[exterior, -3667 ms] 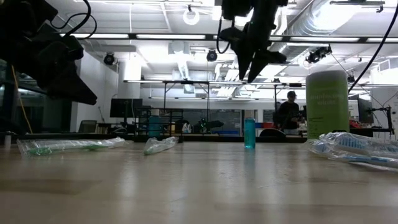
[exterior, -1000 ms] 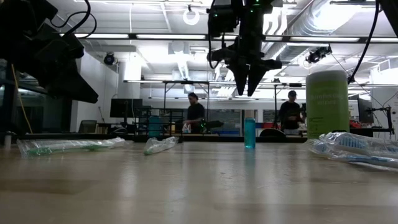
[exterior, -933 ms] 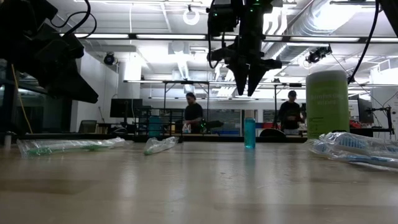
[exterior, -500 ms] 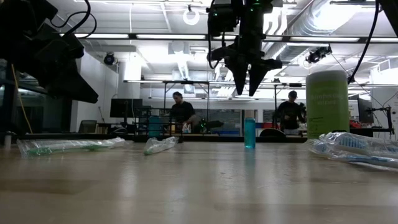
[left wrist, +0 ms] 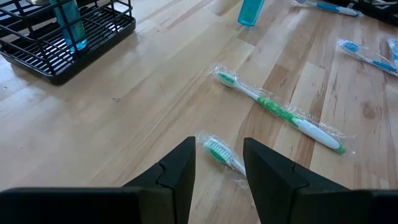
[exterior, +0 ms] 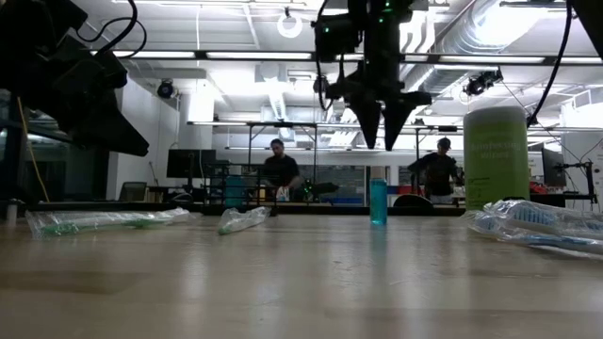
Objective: Pick & Place toothbrushing station
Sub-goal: Put the blue mouthwash bottle into the wire organizer
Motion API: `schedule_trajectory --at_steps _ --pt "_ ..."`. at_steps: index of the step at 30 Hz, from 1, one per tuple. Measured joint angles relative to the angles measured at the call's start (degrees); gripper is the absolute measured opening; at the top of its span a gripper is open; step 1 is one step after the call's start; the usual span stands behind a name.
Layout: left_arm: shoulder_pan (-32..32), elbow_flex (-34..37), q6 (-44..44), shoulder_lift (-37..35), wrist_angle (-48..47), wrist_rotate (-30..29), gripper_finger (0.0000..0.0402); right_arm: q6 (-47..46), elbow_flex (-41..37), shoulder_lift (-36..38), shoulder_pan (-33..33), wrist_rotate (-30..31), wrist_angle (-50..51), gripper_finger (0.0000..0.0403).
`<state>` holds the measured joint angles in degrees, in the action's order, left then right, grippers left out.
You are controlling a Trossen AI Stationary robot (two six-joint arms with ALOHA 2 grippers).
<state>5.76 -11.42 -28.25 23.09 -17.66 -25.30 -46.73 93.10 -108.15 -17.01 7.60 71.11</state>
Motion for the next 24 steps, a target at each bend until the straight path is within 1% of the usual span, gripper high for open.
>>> schedule_trajectory --at_steps 16,24 --pt "0.0 0.0 0.0 0.0 0.3 0.0 0.0131 2.6 -0.1 -3.8 -1.1 -1.5 -2.8 0.0163" --pt "0.0 0.0 0.0 0.0 0.5 0.0 0.0131 1.6 -1.4 -4.7 -1.1 -1.7 -3.8 0.0163"
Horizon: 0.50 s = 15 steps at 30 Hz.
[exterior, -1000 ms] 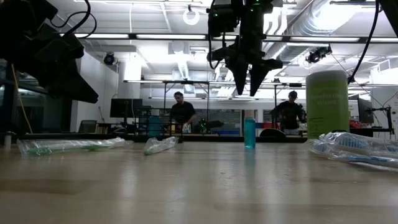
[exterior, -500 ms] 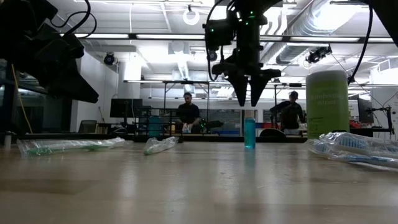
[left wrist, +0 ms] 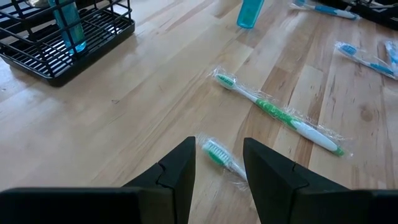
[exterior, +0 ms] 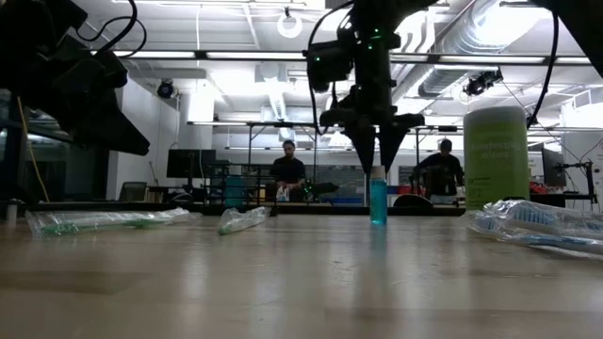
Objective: Pick & Place toothbrushing station
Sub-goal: Put the blue mouthwash bottle into the wire organizer
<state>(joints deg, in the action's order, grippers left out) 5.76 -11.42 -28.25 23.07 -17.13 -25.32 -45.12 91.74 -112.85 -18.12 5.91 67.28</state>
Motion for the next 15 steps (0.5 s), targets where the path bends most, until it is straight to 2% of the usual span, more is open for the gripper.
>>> schedule_trajectory --at_steps 15 --pt "0.0 0.0 0.0 0.0 0.1 0.0 0.0131 -1.2 -3.9 -0.1 0.0 -1.6 -5.1 0.0163"
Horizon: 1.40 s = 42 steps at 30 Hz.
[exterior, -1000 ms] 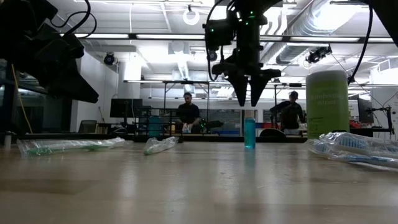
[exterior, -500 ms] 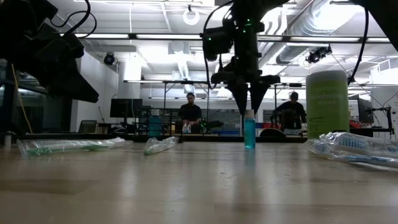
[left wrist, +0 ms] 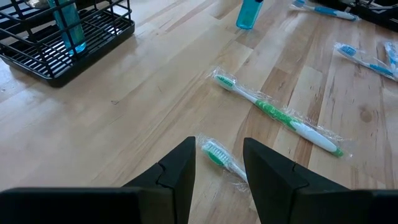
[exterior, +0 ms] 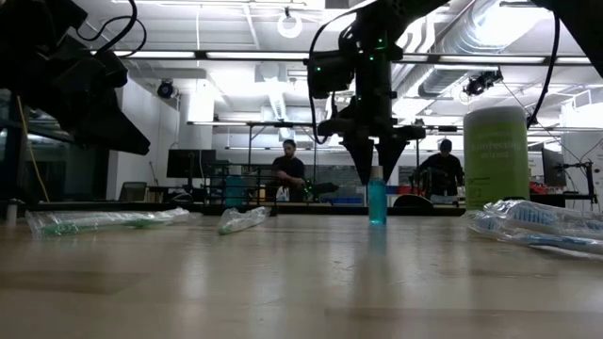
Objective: Pick & Place toothbrushing station
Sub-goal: Put the blue mouthwash bottle into the wire organizer
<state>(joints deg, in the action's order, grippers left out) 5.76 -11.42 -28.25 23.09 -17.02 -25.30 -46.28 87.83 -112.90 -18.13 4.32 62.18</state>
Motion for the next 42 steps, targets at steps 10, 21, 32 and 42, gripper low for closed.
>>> schedule_trajectory --at_steps 10,21,32,42 --pt "0.0 0.0 0.0 0.0 0.0 0.0 0.0131 0.2 0.0 0.0 0.0 0.2 0.5 0.0153" --pt "0.0 0.0 0.0 0.0 0.0 0.0 0.0131 5.0 0.0 0.0 0.0 1.7 0.7 0.015" --pt "0.0 0.0 0.0 0.0 0.0 0.0 0.0131 10.4 0.0 0.0 0.0 1.6 0.7 0.015" --pt "0.0 0.0 0.0 0.0 0.0 0.0 0.0131 10.6 -2.5 0.1 0.0 0.2 0.7 0.015"
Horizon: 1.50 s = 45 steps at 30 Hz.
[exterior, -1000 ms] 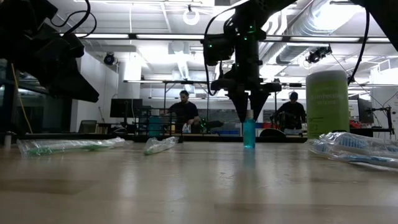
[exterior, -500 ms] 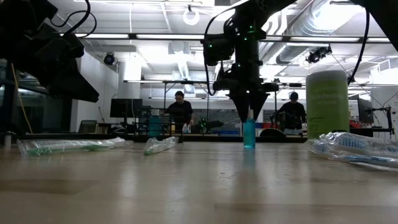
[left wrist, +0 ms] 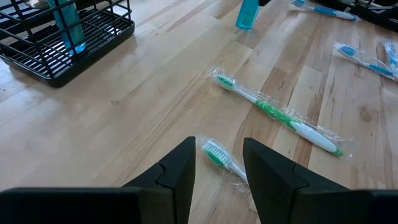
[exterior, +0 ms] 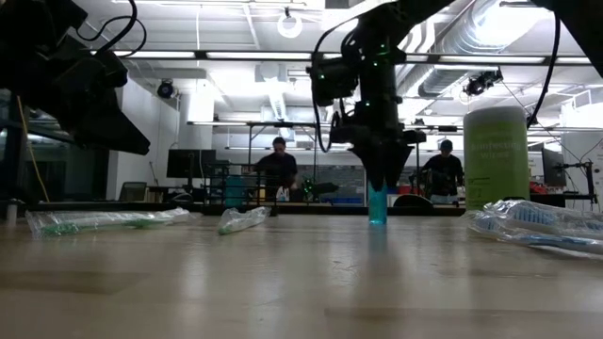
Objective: Pick & Place toothbrushing station
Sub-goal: Put the blue mouthwash bottle into the wire organizer
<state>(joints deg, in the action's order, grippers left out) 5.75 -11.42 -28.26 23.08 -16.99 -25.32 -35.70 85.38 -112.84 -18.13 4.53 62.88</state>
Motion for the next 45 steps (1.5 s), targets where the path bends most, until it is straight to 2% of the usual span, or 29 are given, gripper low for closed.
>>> schedule_trajectory --at_steps 38,45 --pt "0.0 0.0 0.0 0.0 0.8 0.0 0.0131 1.5 0.1 0.5 -1.5 -0.9 -2.3 0.015" --pt "0.0 0.0 0.0 0.0 0.8 0.0 0.0131 1.5 0.1 0.5 -1.8 -1.7 -2.3 0.0135"
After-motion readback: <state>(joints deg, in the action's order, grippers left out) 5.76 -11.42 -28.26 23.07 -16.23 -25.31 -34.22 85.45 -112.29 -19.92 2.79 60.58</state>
